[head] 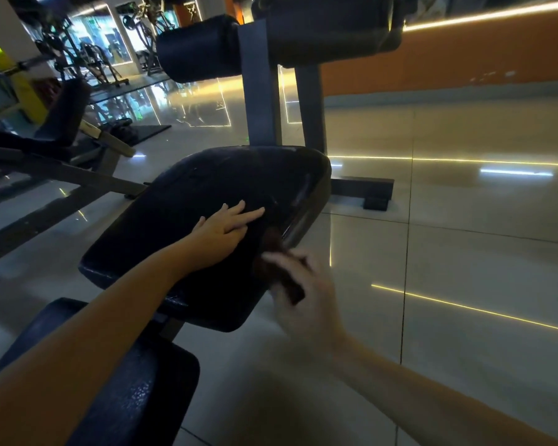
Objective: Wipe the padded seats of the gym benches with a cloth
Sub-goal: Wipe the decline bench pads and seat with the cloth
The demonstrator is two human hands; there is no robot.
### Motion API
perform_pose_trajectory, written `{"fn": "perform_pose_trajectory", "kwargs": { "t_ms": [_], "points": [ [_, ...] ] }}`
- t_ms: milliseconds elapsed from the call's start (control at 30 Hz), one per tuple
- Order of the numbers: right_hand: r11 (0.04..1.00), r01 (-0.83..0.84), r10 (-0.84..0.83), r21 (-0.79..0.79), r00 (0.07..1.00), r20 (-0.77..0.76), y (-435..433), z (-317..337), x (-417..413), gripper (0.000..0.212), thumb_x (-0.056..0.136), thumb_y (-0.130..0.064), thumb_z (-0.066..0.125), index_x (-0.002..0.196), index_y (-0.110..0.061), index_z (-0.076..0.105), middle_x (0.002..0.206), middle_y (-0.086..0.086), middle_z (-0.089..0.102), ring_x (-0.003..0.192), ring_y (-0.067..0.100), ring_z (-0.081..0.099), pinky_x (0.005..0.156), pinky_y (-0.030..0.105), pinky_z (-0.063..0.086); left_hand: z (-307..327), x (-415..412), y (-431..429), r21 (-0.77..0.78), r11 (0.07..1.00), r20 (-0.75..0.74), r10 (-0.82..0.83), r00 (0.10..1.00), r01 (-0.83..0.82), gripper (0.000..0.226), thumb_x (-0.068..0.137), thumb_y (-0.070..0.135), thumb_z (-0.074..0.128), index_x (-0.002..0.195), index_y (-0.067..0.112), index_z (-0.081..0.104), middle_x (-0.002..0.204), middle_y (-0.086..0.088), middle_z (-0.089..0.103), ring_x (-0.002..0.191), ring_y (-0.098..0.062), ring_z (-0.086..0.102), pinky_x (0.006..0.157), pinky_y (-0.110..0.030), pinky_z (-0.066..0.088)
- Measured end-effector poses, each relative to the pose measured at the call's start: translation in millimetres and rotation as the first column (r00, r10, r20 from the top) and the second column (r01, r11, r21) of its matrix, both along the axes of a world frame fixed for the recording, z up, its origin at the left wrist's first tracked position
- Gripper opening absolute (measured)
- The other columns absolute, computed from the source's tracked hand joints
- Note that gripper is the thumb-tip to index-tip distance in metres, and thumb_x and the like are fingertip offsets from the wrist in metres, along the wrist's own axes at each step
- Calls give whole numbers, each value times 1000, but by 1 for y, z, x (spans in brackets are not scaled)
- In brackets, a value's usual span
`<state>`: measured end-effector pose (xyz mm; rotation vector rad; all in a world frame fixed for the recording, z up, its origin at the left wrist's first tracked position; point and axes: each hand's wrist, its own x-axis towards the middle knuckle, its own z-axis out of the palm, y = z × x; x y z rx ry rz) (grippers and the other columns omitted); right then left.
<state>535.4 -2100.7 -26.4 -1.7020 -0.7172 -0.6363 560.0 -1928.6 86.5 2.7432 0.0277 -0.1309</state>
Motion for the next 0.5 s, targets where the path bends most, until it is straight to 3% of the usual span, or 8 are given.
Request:
{"fn": "perform_pose_trajectory", "kwargs": {
  "t_ms": [100, 200, 333, 400, 500],
  "points": [
    [992, -124, 125, -19, 990, 61, -2, -3, -4, 37, 82, -8, 67, 118, -12, 69, 108, 8, 55, 96, 17, 56, 81, 20, 50, 0, 0, 1, -4, 1000, -3, -13, 1000, 13, 47, 107, 20, 29, 141, 53, 26, 164, 6, 7, 151, -20, -5, 118, -47, -9],
    [997, -70, 72, -27, 994, 77, -2, 1, 17, 43, 78, 1, 67, 118, -12, 69, 109, 9, 54, 99, 15, 53, 86, 19, 47, 1, 0, 2, -29, 999, 9, -20, 1000, 21, 46, 107, 19, 30, 139, 53, 27, 164, 6, 8, 151, -19, -5, 118, -46, -9],
    [975, 189, -174, 113, 975, -136, -2, 10, 65, 38, 85, 0, 65, 122, -13, 66, 113, 3, 48, 103, 7, 46, 90, 6, 38, -4, -3, -1, -45, 999, 44, -3, 999, 5, 47, 107, 19, 29, 143, 49, 31, 163, 6, 10, 151, -17, -3, 118, -43, -10],
    [937, 299, -238, 183, 925, -295, -2, 19, 88, 32, 91, -6, 63, 122, -15, 65, 115, 3, 48, 101, 5, 45, 92, 10, 40, -3, -4, -2, -39, 999, 40, -2, 999, 3, 47, 107, 19, 29, 144, 49, 31, 163, 7, 10, 151, -16, -3, 118, -43, -10],
    [943, 270, -196, 196, 923, -332, 3, 15, 69, 31, 94, -13, 62, 125, -17, 63, 114, -1, 48, 100, -8, 46, 88, 4, 39, -1, -3, -1, -43, 999, 23, -14, 1000, 15, 47, 107, 19, 29, 143, 50, 31, 164, 7, 9, 151, -16, -4, 118, -43, -11]
  ]
}}
